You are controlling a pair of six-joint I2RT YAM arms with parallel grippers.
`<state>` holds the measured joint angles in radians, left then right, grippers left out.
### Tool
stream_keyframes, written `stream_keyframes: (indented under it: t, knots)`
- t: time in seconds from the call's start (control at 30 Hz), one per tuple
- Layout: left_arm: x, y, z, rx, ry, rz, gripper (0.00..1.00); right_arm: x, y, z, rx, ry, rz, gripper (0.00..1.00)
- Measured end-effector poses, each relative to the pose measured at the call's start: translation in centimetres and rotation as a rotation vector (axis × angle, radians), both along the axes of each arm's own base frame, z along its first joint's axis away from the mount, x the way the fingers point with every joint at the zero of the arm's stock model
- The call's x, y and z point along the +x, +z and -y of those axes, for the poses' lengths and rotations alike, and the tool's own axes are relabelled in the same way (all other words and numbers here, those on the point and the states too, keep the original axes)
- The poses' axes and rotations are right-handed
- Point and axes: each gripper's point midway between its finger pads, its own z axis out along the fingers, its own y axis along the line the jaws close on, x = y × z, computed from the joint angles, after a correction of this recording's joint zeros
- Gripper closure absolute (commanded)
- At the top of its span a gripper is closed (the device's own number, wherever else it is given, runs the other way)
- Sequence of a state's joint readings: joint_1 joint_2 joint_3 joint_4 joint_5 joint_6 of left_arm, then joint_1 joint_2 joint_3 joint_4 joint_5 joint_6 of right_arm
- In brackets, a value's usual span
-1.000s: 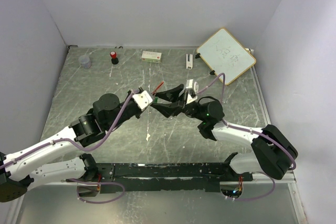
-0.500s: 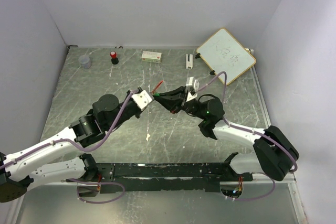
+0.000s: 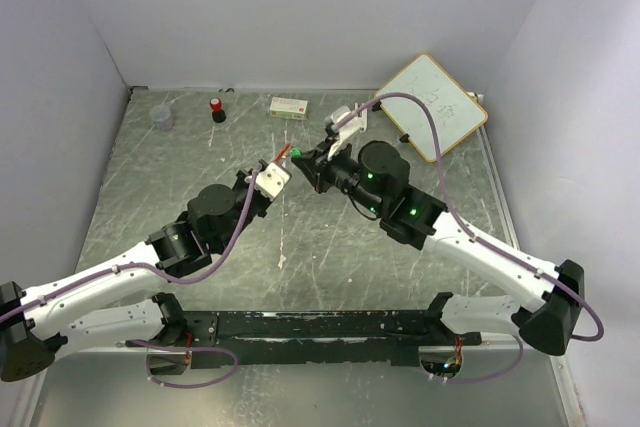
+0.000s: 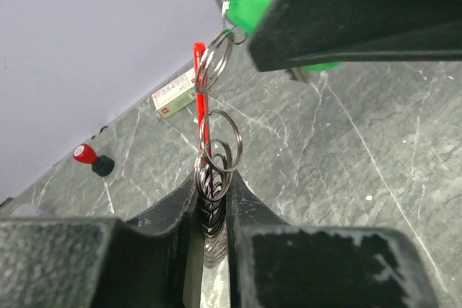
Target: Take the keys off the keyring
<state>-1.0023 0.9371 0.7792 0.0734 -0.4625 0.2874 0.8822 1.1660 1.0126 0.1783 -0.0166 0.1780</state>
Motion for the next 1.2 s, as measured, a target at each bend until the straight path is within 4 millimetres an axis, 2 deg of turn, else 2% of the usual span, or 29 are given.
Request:
stream_keyframes:
  t: [0.17, 0.23, 0.43, 0.5, 0.53, 0.57, 0.63, 0.73, 0.83, 0.93, 1.03, 1.2]
  knots:
    - [0.3, -1.3, -0.6, -0.011, 0.04, 0.006, 0.66, -1.0, -1.3, 1.4, -0.213, -0.153, -0.084, 1.0]
    - [0.3, -1.4, -0.9, -0.021, 0.054, 0.011, 0.64, -1.2, -1.3, 2.1, -0.28, -0.201, -0.098, 1.0]
    - [0.6, 0.5, -1.7, -0.096, 0.098, 0.061, 0.63, -2.2, -0.1, 2.9, -0.442, -0.296, -0.15, 1.0]
    - [0.7, 0.9, -1.8, -0.119, 0.112, 0.076, 0.59, -2.8, -0.1, 2.9, -0.49, -0.312, -0.17, 1.0]
    - [0.7, 1.0, -1.9, -0.129, 0.117, 0.083, 0.53, -3.1, -0.4, 3.0, -0.518, -0.32, -0.179, 1.0]
    - [0.7, 0.9, -2.0, -0.138, 0.119, 0.088, 0.41, -3.3, -0.7, 3.0, -0.55, -0.331, -0.189, 1.0]
    - [0.7, 0.9, -2.0, -0.147, 0.118, 0.092, 0.3, -3.8, -1.5, 3.3, -0.615, -0.358, -0.2, 1.0]
    - [0.3, 1.7, -1.6, -0.19, 0.086, 0.093, 0.26, -4.3, -2.9, 3.9, -0.702, -0.389, -0.201, 1.0]
    - [-0.3, 2.8, -1.1, -0.24, 0.041, 0.093, 0.2, -4.7, -3.0, 4.3, -0.731, -0.399, -0.187, 1.0]
    - [-0.8, 3.7, -0.8, -0.281, 0.001, 0.086, 0.16, -4.7, -2.5, 4.6, -0.724, -0.403, -0.175, 1.0]
    - [-1.5, 4.4, -0.6, -0.316, -0.036, 0.079, 0.17, -4.6, -2.0, 4.8, -0.718, -0.41, -0.162, 1.0]
    - [-2.4, 5.3, -0.1, -0.359, -0.101, 0.075, 0.29, -4.6, -1.5, 4.7, -0.714, -0.41, -0.151, 1.0]
